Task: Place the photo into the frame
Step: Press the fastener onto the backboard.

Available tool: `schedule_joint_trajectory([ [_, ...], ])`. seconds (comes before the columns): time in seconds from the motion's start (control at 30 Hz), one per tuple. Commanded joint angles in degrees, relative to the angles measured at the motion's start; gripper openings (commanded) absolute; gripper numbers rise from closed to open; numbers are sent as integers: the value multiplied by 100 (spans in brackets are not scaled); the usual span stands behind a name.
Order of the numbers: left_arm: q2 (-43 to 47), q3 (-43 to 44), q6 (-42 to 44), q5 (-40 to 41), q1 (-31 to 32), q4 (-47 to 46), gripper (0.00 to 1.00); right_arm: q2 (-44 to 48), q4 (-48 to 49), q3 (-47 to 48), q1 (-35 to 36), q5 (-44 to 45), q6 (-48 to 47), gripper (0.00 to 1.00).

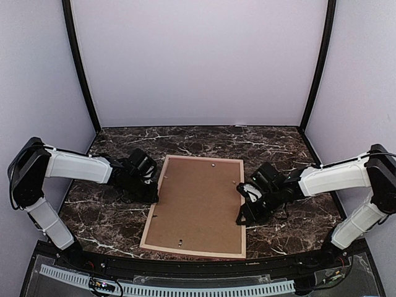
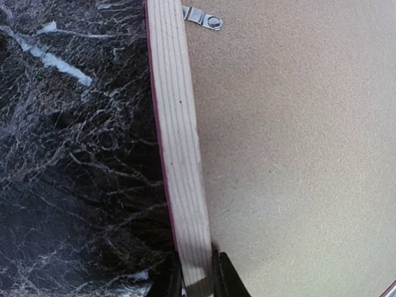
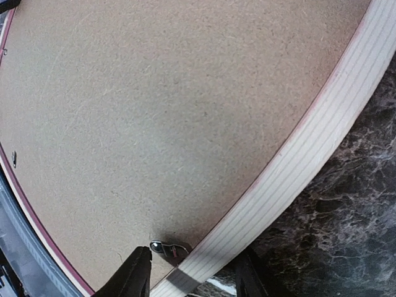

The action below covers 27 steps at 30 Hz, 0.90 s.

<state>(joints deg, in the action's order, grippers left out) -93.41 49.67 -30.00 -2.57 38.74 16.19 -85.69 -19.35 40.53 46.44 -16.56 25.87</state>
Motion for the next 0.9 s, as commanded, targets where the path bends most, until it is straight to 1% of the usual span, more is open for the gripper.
schedule_joint_trajectory([
  [0.0,87,-216,73,-81,2,283,17,-32,40,-122,-29,-99,168,48],
  [0.17,102,-203,81,-95,2,274,17,-163,19,-69,-29,185,296,47],
  [0.43,96,-199,83,-112,2,282,17,-399,197,69,-47,370,610,46],
  [0.7,99,-219,84,-112,2,280,17,-650,-3,204,-44,616,528,40],
  [0.87,95,-230,73,-117,0,263,17,-791,-106,315,-31,699,487,39],
])
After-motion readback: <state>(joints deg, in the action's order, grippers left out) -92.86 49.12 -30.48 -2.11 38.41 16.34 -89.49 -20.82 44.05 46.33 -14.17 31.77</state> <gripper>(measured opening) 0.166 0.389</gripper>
